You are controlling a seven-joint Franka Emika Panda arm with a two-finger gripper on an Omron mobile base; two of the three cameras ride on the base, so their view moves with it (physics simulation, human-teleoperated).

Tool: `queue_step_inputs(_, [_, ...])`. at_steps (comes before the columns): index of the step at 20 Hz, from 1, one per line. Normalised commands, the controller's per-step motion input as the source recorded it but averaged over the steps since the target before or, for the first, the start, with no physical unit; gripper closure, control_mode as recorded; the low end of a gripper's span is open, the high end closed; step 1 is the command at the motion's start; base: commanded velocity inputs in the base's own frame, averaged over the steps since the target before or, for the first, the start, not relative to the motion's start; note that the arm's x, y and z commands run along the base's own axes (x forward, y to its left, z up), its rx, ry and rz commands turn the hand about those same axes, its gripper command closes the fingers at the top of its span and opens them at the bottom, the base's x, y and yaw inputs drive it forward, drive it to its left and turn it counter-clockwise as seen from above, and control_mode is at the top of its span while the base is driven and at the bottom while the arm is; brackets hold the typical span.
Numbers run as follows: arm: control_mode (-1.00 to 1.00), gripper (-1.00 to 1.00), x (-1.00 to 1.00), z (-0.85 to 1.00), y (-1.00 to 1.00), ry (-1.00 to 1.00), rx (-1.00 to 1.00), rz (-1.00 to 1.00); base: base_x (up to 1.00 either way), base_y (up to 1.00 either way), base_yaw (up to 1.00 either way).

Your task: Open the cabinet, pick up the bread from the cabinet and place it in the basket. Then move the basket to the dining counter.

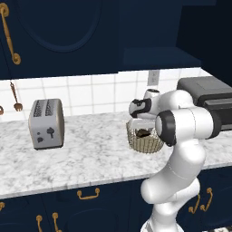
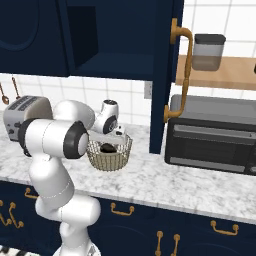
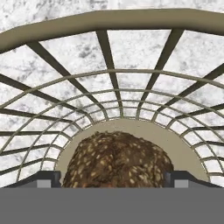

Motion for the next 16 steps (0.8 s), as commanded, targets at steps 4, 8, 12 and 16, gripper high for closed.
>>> queue_step_inputs(4, [-1.00,-1.00,-0.13,0.19,0.00,-0.05,0.00,-0.04,0.00,0.00,0.00])
queue_step_inputs(8, [-1.00,-1.00,-0.27,0.39,0.10,-0.10,0.00,-0.14,0.00,0.00,0.00])
queue_step_inputs(12, [-1.00,-1.00,-0.14,0.23,0.01,-0.03,-0.01,-0.18,0.00,0.00,0.00])
queue_step_inputs(16, [-1.00,-1.00,-0.27,0.19,0.00,0.01,0.00,-0.13,0.00,0.00,0.00])
